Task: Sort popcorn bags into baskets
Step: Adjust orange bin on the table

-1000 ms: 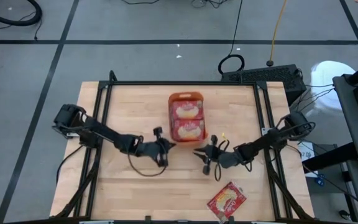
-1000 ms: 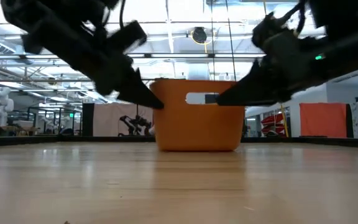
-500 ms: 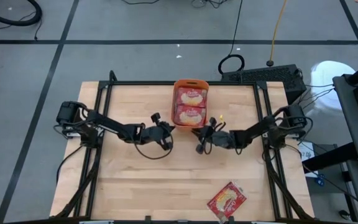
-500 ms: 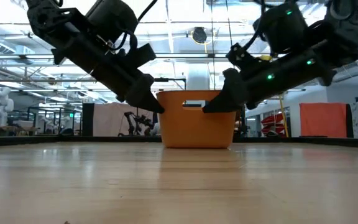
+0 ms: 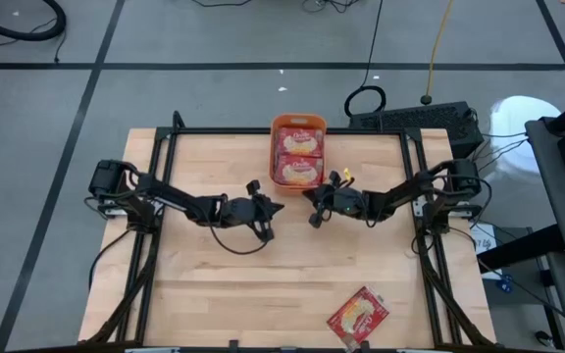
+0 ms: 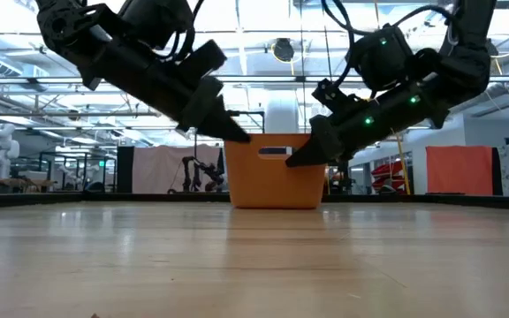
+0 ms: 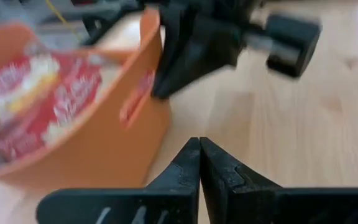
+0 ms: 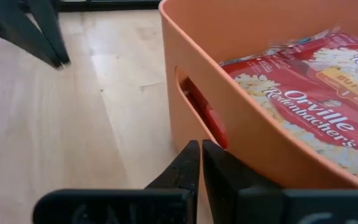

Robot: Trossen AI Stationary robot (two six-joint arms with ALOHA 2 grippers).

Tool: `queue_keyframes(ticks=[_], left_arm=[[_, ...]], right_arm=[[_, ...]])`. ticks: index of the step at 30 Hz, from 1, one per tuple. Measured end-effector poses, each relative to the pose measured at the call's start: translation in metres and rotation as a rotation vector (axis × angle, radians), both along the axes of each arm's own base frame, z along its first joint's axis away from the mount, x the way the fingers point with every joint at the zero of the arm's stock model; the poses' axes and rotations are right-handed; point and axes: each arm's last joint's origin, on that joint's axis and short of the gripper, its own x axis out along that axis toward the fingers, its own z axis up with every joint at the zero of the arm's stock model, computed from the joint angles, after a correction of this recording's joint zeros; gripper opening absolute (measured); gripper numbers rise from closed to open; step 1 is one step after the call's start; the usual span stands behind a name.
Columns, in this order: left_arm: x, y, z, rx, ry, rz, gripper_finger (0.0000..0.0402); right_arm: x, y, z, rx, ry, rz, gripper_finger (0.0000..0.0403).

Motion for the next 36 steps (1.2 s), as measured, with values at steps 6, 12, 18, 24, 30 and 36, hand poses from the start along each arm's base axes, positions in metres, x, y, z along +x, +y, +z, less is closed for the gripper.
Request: queue_keyframes(ticks=[6,12,18,24,30,36], left_arm=[[0.002,0.014,0.004,0.035,-0.034,0.028,0.0017],[-0.001,0.025,-0.002,-0.008,0.032,0.04,0.0004],[0.0,0.016,-0.002,-0.039,0.026,-0.009,0.0018],[0.0,0.009,-0.002,-0.04,0.025,-0.03,0.0005],[0.0,0.009,-0.002,-0.041,0.024,-0.029,0.0016],[0.0,0.007,-0.002,-0.055,0.02,-0.033,0.0009]], right_arm=[[0.0,0.0,0.004,0.035,-0.017,0.063,0.0012],[-0.009,0.02,0.017,0.021,0.051,0.066,0.0012],[-0.026,0.016,0.018,-0.027,0.211,-0.094,0.0012],[-0.026,0.0,0.018,-0.047,0.206,-0.154,0.0012],[-0.026,-0.008,0.019,-0.049,0.197,-0.185,0.0012],[-0.026,-0.005,0.019,-0.04,0.188,-0.188,0.0012]])
